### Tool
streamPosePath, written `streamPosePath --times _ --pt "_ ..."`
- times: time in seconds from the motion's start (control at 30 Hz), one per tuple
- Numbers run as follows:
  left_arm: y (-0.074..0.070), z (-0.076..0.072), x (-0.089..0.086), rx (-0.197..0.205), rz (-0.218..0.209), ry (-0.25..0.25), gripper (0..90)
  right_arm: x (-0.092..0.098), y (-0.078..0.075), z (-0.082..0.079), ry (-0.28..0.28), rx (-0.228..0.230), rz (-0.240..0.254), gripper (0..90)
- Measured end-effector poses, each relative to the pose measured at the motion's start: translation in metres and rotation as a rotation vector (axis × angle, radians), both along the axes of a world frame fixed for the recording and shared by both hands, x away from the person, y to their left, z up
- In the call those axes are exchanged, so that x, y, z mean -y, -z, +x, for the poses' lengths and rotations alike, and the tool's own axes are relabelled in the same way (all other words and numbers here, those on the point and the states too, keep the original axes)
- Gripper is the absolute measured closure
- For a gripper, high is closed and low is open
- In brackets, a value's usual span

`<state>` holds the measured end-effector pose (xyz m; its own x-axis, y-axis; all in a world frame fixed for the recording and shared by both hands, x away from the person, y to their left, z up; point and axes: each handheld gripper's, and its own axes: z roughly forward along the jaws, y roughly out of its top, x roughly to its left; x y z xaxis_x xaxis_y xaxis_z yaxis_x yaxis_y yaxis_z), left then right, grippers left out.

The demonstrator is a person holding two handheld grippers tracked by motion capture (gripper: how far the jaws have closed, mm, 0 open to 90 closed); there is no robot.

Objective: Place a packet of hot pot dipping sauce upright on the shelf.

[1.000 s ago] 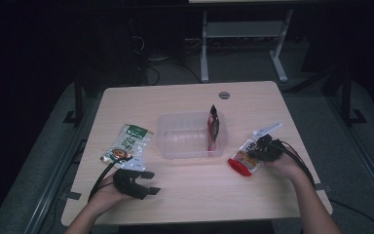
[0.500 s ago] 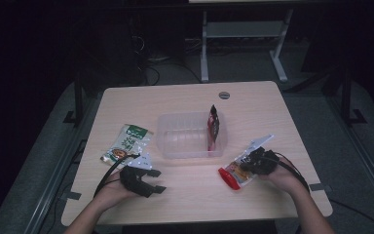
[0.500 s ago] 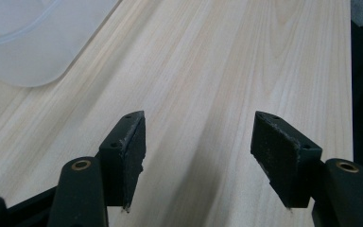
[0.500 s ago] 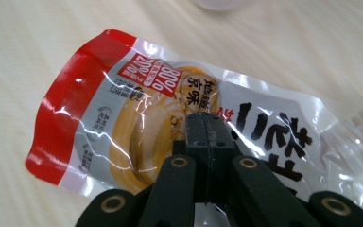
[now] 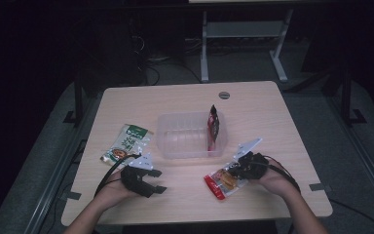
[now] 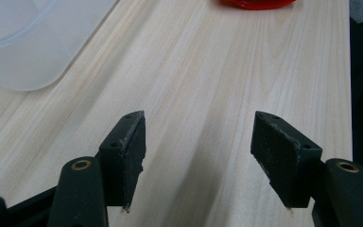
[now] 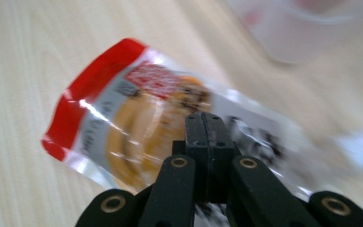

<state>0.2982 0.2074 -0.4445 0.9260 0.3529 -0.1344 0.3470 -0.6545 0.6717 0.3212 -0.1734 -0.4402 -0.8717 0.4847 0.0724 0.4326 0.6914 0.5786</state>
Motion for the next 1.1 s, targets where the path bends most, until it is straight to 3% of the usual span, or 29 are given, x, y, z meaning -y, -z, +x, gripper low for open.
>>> streamPosePath --times 0.07,0.23,0.37,0.47,0.87,1.1 --pt "0.0 0.0 0.0 0.0 0.001 0.0 35.7 0.014 -0.005 0.003 0.051 0.008 0.028 90.0" --pt "0.0 0.0 0.0 0.0 0.007 0.003 35.7 0.05 -0.006 0.011 0.156 0.02 0.032 90.0" --pt "0.001 0.0 0.0 0.0 0.011 0.0 35.7 0.071 0.003 0.018 0.222 -0.02 0.029 90.0" --pt "0.001 -0.001 -0.001 0.001 0.009 -0.002 35.7 0.077 0.009 0.022 0.238 -0.045 0.024 90.0" --pt "0.001 -0.001 -0.003 -0.002 0.007 -0.004 35.7 0.073 0.013 0.022 0.195 -0.091 0.031 90.0" --pt "0.0 -0.001 -0.003 0.0 0.009 -0.003 35.7 0.064 0.012 0.018 0.139 -0.11 0.045 90.0"
